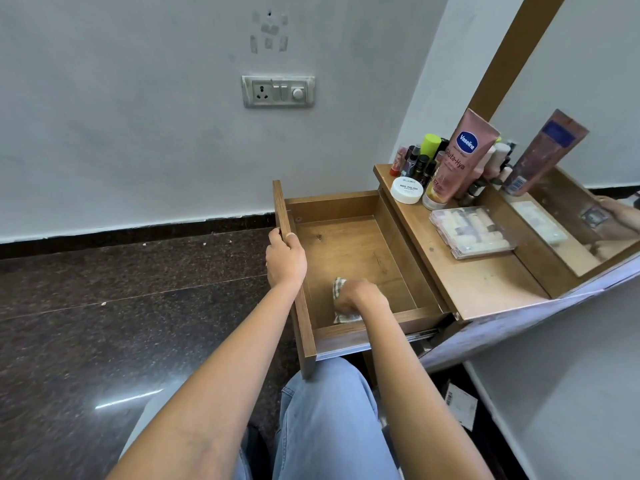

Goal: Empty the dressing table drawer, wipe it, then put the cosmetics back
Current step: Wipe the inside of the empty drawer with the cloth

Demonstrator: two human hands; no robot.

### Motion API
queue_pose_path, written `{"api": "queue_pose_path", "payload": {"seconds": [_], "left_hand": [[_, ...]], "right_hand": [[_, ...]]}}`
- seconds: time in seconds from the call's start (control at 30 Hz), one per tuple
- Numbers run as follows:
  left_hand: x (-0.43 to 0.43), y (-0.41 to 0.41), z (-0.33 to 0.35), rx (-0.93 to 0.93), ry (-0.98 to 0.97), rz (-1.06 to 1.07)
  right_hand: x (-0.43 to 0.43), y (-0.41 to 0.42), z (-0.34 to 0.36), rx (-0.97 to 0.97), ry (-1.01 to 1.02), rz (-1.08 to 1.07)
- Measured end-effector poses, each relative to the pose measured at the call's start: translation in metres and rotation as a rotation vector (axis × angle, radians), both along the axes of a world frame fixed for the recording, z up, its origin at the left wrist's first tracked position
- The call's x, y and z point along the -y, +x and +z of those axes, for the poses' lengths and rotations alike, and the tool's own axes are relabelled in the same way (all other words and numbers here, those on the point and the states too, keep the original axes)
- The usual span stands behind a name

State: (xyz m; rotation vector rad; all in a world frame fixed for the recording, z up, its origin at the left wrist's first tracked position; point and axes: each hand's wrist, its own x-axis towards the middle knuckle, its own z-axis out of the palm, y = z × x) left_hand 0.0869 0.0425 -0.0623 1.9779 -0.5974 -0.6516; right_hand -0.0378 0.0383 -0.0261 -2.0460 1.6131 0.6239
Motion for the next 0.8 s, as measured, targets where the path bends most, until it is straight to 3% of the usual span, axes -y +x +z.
{"api": "queue_pose_path", "payload": {"seconds": [0.2, 0.5, 0.8], "left_hand": [[0.0, 0.0, -0.001, -0.001, 0.001, -0.001], [-0.001, 0.001, -0.001, 0.007, 0.001, 0.001], [0.0, 0.0, 0.0, 0.013, 0.005, 0.007]], "right_hand": [[-0.005, 0.012, -0.005, 0.189, 0.162, -0.051], [-0.002, 0.013, -0.014, 0.376, 0.252, -0.22], [0.0, 0.008, -0.002, 0.43, 0.533, -0.13]]}}
